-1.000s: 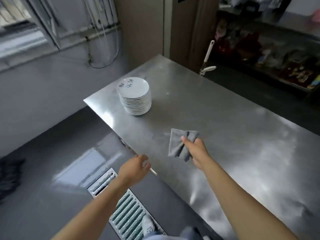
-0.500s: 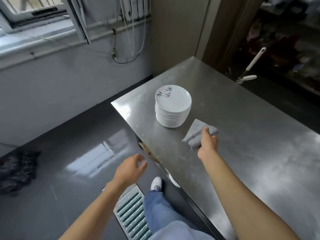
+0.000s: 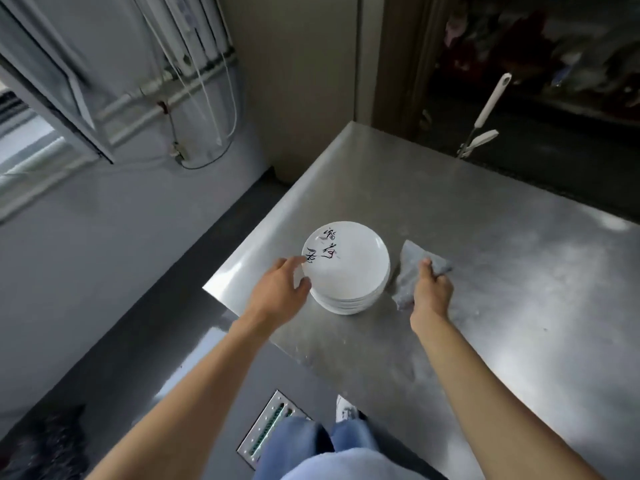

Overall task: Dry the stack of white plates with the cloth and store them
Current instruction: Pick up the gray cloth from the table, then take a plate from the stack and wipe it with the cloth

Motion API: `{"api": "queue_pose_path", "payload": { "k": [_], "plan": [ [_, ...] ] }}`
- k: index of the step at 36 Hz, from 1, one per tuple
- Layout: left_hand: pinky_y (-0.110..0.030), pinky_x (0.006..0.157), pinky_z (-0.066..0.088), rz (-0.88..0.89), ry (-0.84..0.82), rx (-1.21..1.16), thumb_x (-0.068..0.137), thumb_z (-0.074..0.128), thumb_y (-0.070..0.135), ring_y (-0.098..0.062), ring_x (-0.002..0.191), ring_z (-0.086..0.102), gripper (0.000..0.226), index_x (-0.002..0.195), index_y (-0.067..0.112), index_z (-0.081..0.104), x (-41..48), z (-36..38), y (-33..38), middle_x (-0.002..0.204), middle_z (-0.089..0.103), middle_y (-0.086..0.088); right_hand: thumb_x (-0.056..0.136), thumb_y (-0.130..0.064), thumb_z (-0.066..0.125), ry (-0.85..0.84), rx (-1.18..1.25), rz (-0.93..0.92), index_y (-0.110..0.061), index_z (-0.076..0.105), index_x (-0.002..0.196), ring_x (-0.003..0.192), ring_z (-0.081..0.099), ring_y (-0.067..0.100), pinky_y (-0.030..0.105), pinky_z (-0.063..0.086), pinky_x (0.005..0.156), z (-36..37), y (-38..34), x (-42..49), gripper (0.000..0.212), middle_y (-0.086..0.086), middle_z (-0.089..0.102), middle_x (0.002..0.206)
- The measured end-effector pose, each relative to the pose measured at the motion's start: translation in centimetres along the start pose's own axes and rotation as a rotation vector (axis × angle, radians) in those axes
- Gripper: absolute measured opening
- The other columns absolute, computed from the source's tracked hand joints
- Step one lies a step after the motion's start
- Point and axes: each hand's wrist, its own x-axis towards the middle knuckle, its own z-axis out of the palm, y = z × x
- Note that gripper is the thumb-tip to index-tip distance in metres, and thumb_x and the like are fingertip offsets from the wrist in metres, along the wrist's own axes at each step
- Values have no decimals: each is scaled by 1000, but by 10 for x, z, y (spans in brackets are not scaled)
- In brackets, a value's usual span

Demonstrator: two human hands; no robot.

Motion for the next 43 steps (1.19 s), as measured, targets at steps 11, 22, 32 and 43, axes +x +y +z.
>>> {"api": "queue_pose_path", "payload": {
  "k": [11,22,32,43],
  "plan": [
    [-40,99,52,147,-146,80,99,55,30,-29,120,60,51,149,31,45,88,-6,-2,147,47,-3,99,-42,57,45,-76,-114,1,64,100,80,61,17,32,52,75,13,2,-9,43,9,67,90],
    [-30,94,49,239,-267,-63,94,52,8,-27,105,64,51,140,29,55,123,-6,-14,131,52,-4,97,-43,59,171,-91,-121,-8,65,94,92,67,25,42,55,85,44,5,-38,36,10,71,94],
    [-38,96,54,208,-286,-253,82,53,-1,-24,103,61,56,131,27,59,124,-11,-6,111,62,-2,97,-45,59,224,-115,-127,-23,57,72,58,57,3,19,43,51,52,9,-41,33,-11,60,62],
    [-35,61,62,-74,-620,-831,89,47,-19,-21,80,75,50,127,11,61,108,-27,4,103,76,-10,96,-51,56,138,-81,-91,-2,53,83,67,53,19,32,45,62,32,8,-33,51,7,52,72]
  ]
}}
